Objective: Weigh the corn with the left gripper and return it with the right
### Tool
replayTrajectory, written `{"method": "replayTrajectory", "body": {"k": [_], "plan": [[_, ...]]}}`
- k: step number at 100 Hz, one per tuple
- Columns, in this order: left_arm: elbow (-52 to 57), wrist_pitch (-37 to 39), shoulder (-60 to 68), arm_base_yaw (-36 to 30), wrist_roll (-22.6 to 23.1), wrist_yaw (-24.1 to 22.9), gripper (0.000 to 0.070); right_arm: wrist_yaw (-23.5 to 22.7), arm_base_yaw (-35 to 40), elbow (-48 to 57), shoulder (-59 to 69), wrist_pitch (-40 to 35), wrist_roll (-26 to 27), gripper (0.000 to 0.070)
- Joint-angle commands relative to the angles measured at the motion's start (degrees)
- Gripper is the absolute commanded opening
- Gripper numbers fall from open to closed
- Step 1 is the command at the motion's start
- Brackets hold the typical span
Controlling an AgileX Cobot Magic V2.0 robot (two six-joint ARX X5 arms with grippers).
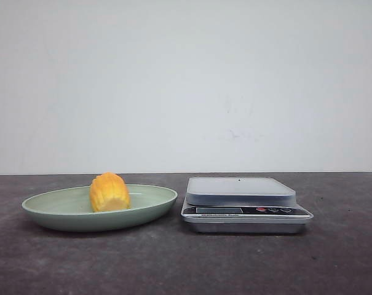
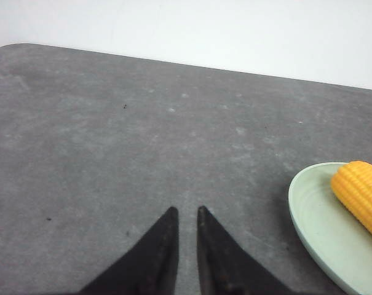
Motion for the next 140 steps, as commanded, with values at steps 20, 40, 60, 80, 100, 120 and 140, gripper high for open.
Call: {"method": "replayTrajectory", "body": {"k": [20,40,60,80,100,120,140], "plan": [[-1.0,-0.3,0.0,0.1,0.7,0.1,0.0025,-0.1,0.0,-0.2,-0.2,0.7,1.0,0.001],[-1.0,-0.3,0.0,0.1,0.7,0.1,0.0025,-0.1,0.0,-0.2,-0.2,0.7,1.0,0.001],[-1.0,-0.3,0.0,0.1,0.7,0.1,0.0025,-0.1,0.0,-0.2,-0.2,0.7,1.0,0.001],[-1.0,-0.3,0.0,0.1,0.7,0.1,0.0025,-0.1,0.0,-0.2,-0.1,0.7,1.0,0.001],[-1.0,-0.3,0.0,0.1,0.7,0.1,0.0025,-0.1,0.0,-0.2,-0.2,0.7,1.0,0.001],[-1.0,-0.3,0.0,0.1,0.7,0.1,0.0025,-0.1,0.0,-0.2,-0.2,0.7,1.0,0.001],[-1.0,-0.3,0.0,0.1,0.7,0.1,0.0025,-0.2,0.1,-0.2,-0.2,0.9,1.0,0.001]]}}
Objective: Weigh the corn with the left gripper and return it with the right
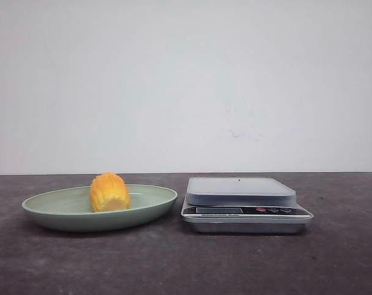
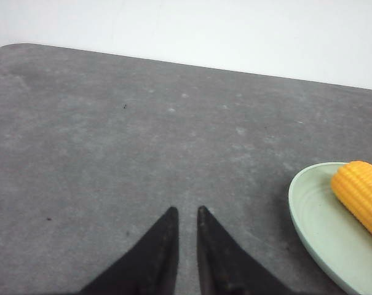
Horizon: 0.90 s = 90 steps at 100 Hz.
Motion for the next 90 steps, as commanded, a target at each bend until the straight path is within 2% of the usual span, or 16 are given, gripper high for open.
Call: {"method": "replayTrajectory", "body": {"k": [1,23,53,90], "plan": [[-1.0,-0.3,0.0,0.1,0.7,0.1,0.0025,-0.2,0.2,-0.2,-0.2,0.9,1.0,0.001],[-1.0,-0.3,0.0,0.1,0.7,0.1,0.0025,-0.2,0.3,-0.2,-0.2,-0.2,3.7,0.001],[-1.0,-0.2,0.0,0.1,0.6,-0.9,0.0025,-0.2,0.3,-0.2,-0.1,-0.4,3.7,0.001],[-1.0,-0.1,0.0,0.1,-1.7,-0.8,0.0023,-1.1,0.3,-0.2,-0.1,-0.5,4.0,0.001]]}}
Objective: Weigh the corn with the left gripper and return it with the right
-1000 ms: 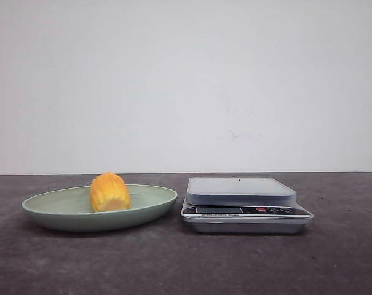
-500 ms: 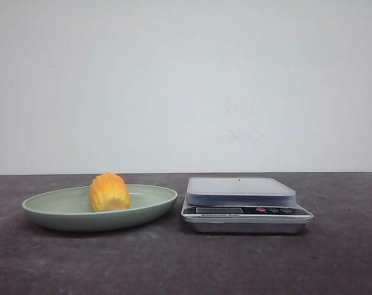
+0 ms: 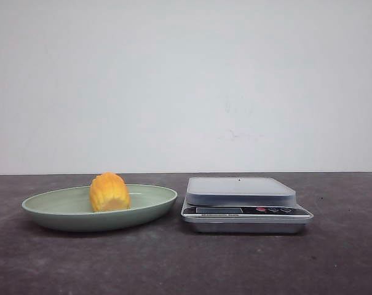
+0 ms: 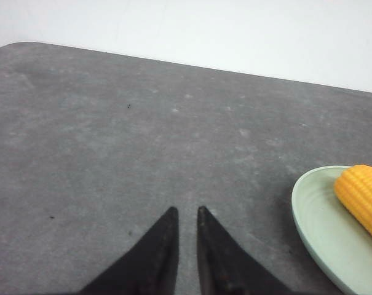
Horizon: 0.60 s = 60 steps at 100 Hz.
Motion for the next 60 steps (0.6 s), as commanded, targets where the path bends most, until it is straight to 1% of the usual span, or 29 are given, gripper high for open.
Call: {"method": "replayTrajectory", "body": {"k": [1,9,14,22,29,32,37,44,50,55,60], "plan": [[-1.0,-0.1,0.0,0.1,-0.9,-0.1,0.0023,-0.2,0.2,-0.2,-0.1,-0.2,1.0,0.001],[-0.8,0.0,0.0,0.1,-2.2,-0.1,0.001,-0.1,0.2,0.0,-0.1,-0.2,1.5,0.0006],[0.0,-0.2,0.1,0.1,-3.1,-0.1,0.001,-0.1,0.2,0.8,-0.1,-1.2,3.6,0.0005],[2.1,-0.2,0.7,0.1,-6.8,0.2,0.0011,-0.2,0.2,3.1,0.9,-2.7,7.0,0.0004],[4.7,0.1,2.5,-0.2,-8.6,0.4,0.0012,-0.9,0.2,5.9,2.3,-2.9,9.0,0.0004],[5.6,1.4,3.7,-0.4,-10.0,0.5,0.0012,-1.3,0.2,7.5,3.3,-2.9,9.7,0.0004],[7.7,3.4,6.2,-0.7,-13.3,2.0,0.0012,-2.3,0.2,10.6,5.4,-3.0,10.6,0.0004],[10.8,9.0,9.9,-0.9,-18.0,4.1,0.0012,-2.8,0.2,15.4,9.4,-3.4,10.9,0.0004],[14.3,12.0,13.5,-1.0,-20.7,5.0,0.0012,-3.7,0.2,19.8,13.2,-3.9,11.1,0.0004],[18.8,11.0,16.8,-1.0,-21.1,5.6,0.0012,-4.8,0.2,24.4,17.0,-4.8,11.1,0.0004],[24.2,8.2,20.6,-1.0,-19.9,5.7,0.0012,-5.0,0.2,28.6,19.9,-6.2,10.9,0.0004]]}}
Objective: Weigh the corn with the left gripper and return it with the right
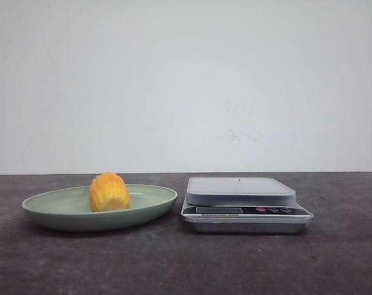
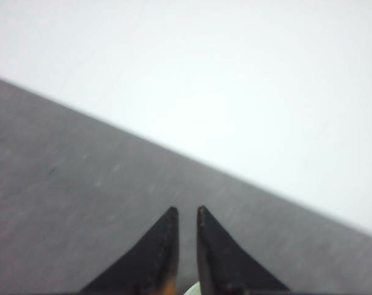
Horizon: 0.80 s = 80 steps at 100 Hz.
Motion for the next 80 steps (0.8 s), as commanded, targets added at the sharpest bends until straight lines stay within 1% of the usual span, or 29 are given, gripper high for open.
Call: {"method": "replayTrajectory", "body": {"k": [1,5,10,12,15,16,17,19,24,26,28,32,42,54,65,70,80], "plan": [[7.7,-2.4,4.9,-0.2,-1.3,0.4,0.0012,-0.4,0.2,5.9,3.9,-1.3,0.7,0.0004],[12.4,-5.1,8.3,-0.2,0.7,1.0,0.0011,-0.4,0.2,10.4,6.8,-3.3,0.5,0.0004],[18.5,-8.9,12.7,-0.2,4.1,3.1,0.0014,-0.9,0.2,14.8,9.6,-5.3,0.5,0.0016],[20.9,-10.5,14.4,-0.2,5.4,3.8,0.0029,-1.3,0.2,16.6,10.7,-6.0,0.5,0.0036],[24.5,-13.0,16.9,-0.2,6.7,4.7,0.0065,-1.7,0.2,19.2,12.5,-6.7,0.5,0.0101],[25.6,-13.9,17.7,-0.2,7.0,5.0,0.0084,-1.7,0.2,20.4,13.3,-7.1,0.5,0.0145],[26.7,-14.7,18.5,-0.2,7.2,5.1,0.0107,-1.7,0.2,20.8,13.6,-7.2,0.5,0.0162],[28.9,-16.4,20.1,-0.2,7.5,5.3,0.0168,-1.7,0.2,22.3,14.6,-7.8,0.5,0.0232],[33.8,-20.3,23.6,-0.2,8.2,5.6,0.036,-2.2,0.2,25.7,17.0,-8.9,-0.2,0.0407],[35.5,-21.8,24.9,-0.2,8.3,5.7,0.0422,-2.6,0.2,26.9,17.8,-9.2,-0.6,0.0455],[37.2,-23.2,26.1,-0.2,8.6,6.0,0.046,-3.1,0.2,27.9,18.5,-9.5,-0.8,0.0479],[40.0,-25.5,28.3,-0.2,9.8,6.7,0.0466,-4.0,0.2,29.9,19.8,-10.2,-0.9,0.0482],[45.3,-29.0,32.7,-1.3,11.0,7.4,0.0427,-5.7,0.2,33.8,22.5,-12.1,-1.8,0.048],[48.1,-29.8,36.7,-4.3,11.2,7.5,0.0427,-6.2,0.3,37.5,25.0,-15.4,-2.1,0.048],[48.3,-30.0,40.8,-8.8,10.8,7.2,0.0427,-7.0,0.3,39.6,26.5,-17.2,-2.7,0.048],[48.3,-30.2,43.1,-11.0,10.2,6.4,0.0427,-7.8,0.3,39.6,26.6,-17.3,-2.9,0.048],[48.3,-29.8,48.2,-14.6,9.4,2.8,0.0428,-8.1,0.5,39.6,26.7,-17.9,-3.4,0.0481]]}}
